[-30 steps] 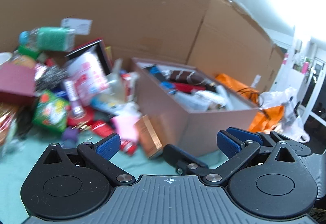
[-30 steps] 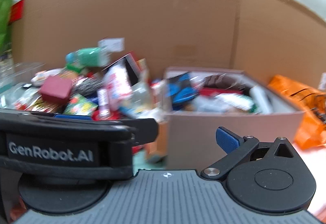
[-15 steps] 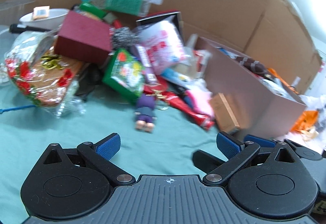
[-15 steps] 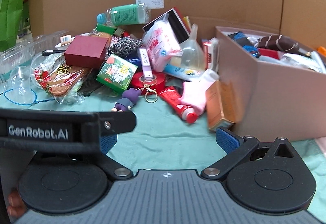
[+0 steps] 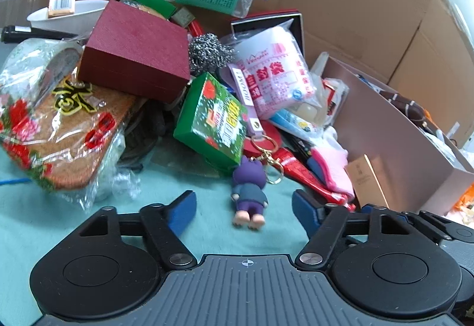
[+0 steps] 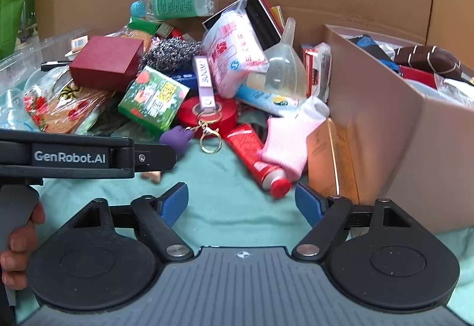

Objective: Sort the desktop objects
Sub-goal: 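Grasp the purple figure keychain with the left tool while the right tool grasps the red tube, then lift the keychain with the left tool while the right tool lifts the red tube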

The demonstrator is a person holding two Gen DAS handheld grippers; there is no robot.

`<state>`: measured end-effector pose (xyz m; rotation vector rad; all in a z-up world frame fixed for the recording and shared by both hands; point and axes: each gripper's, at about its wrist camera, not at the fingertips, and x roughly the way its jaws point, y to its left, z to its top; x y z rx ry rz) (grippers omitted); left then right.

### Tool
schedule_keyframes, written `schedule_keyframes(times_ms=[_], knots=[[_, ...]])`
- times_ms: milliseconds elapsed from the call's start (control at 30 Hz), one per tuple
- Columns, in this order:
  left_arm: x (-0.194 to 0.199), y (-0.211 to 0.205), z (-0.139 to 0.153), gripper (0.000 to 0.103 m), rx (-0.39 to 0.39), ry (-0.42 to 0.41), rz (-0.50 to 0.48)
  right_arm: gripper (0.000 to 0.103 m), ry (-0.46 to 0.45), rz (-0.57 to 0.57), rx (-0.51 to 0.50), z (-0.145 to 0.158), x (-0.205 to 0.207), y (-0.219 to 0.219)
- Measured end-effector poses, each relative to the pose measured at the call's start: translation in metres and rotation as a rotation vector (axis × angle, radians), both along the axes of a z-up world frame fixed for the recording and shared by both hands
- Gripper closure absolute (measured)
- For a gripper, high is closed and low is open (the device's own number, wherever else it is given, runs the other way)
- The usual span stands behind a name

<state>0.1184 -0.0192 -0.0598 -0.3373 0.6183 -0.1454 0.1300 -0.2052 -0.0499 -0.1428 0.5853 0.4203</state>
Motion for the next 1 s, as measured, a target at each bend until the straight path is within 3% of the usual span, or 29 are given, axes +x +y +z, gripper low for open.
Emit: schedule_keyframes(times_ms=[167, 333, 367, 400, 433, 467, 700, 1000], knots=[[0.012, -0.006, -0.002, 0.04, 0.056, 0.008, -0.011, 0.037, 0.011, -0.004, -0.003, -0.002, 0.014, 0.001], [0.02, -0.011, -0.003, 0.039, 0.081, -0.001, -0.014, 0.044, 0.038, -0.007, 0.019, -0.005, 0.023, -0.002], [0.021, -0.013, -0.003, 0.04, 0.092, -0.003, -0.019, 0.054, 0.041, -0.008, 0.013, -0.005, 0.023, -0.001], [0.021, -0.014, -0.003, 0.05, 0.103, -0.002, -0.017, 0.064, 0.05, -0.009, 0.006, -0.006, 0.024, -0.001], [0.02, -0.014, -0.003, 0.071, 0.11, 0.002, -0.013, 0.069, 0.05, -0.005, 0.011, -0.006, 0.023, -0.001], [0.02, -0.013, -0.003, 0.077, 0.098, 0.007, -0.028, 0.07, 0.057, -0.003, 0.014, -0.005, 0.021, -0.001], [0.002, -0.014, 0.0, 0.078, 0.114, 0.007, -0.048, 0.072, 0.062, 0.042, 0.021, -0.005, -0.007, -0.002], [-0.067, -0.003, 0.007, 0.078, 0.09, 0.04, -0.123, 0.072, 0.084, 0.104, 0.011, 0.0, -0.064, -0.021]])
